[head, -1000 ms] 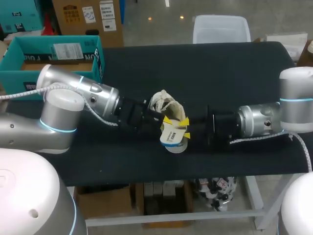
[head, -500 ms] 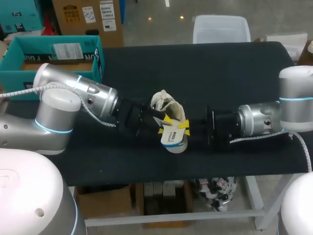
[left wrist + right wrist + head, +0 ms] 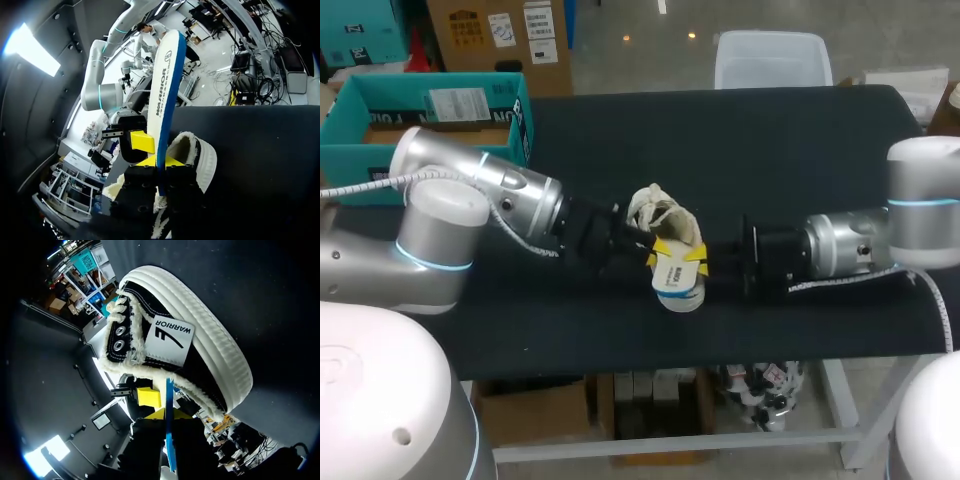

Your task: Open the shoe tongue, take the insole out of the shoe, put the insole back into the shoe, and pack the shoe into the shoebox

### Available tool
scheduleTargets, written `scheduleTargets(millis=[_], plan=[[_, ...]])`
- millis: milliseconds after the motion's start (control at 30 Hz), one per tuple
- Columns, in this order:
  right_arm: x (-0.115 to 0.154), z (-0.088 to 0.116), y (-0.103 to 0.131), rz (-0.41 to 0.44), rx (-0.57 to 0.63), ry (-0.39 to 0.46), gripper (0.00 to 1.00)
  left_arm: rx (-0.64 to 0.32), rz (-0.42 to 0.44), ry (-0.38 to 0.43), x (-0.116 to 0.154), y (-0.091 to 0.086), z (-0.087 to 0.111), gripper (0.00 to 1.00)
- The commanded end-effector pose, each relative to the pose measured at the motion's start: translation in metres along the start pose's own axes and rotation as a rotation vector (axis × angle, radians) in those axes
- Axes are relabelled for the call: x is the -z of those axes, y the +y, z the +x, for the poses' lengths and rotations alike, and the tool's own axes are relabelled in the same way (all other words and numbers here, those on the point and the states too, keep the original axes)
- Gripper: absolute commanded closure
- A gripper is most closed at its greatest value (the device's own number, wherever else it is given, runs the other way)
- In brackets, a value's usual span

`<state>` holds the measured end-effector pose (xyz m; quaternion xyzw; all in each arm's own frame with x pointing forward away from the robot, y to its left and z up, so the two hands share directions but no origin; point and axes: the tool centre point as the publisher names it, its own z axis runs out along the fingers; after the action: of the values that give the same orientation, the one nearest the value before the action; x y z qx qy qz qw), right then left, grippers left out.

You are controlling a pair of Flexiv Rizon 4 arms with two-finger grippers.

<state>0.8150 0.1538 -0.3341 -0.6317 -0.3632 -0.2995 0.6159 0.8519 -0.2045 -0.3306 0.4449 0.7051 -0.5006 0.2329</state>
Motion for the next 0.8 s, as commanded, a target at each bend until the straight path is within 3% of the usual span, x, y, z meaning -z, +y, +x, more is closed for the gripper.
scheduleTargets(millis=[33,400,433,467,500,600,800], plan=[[-0.004,0.001,0.015,0.033,-0.006,-0.001,1.0,0.006,0.002,0.007,-0.006,0.008,-0.003,1.0],[-0.005,0.002,0.015,0.023,-0.018,0.002,1.0,0.026,0.004,0.011,-0.007,0.015,-0.002,1.0],[-0.004,0.003,0.013,0.02,-0.015,0.005,0.91,0.025,0.004,0.011,-0.007,0.015,-0.002,1.0],[-0.004,0.003,0.011,0.016,-0.012,0.004,0.64,0.024,0.006,0.01,-0.007,0.014,-0.002,1.0],[-0.003,0.003,0.008,0.011,-0.008,0.005,0.59,0.024,0.006,0.01,-0.007,0.014,-0.001,1.0],[-0.001,0.004,0.0,-0.003,0.004,0.01,0.53,0.023,0.005,0.009,-0.007,0.012,-0.001,1.0],[0.004,0.003,-0.012,-0.024,0.023,0.016,0.56,0.023,-0.001,0.005,-0.006,0.011,-0.001,1.0]])
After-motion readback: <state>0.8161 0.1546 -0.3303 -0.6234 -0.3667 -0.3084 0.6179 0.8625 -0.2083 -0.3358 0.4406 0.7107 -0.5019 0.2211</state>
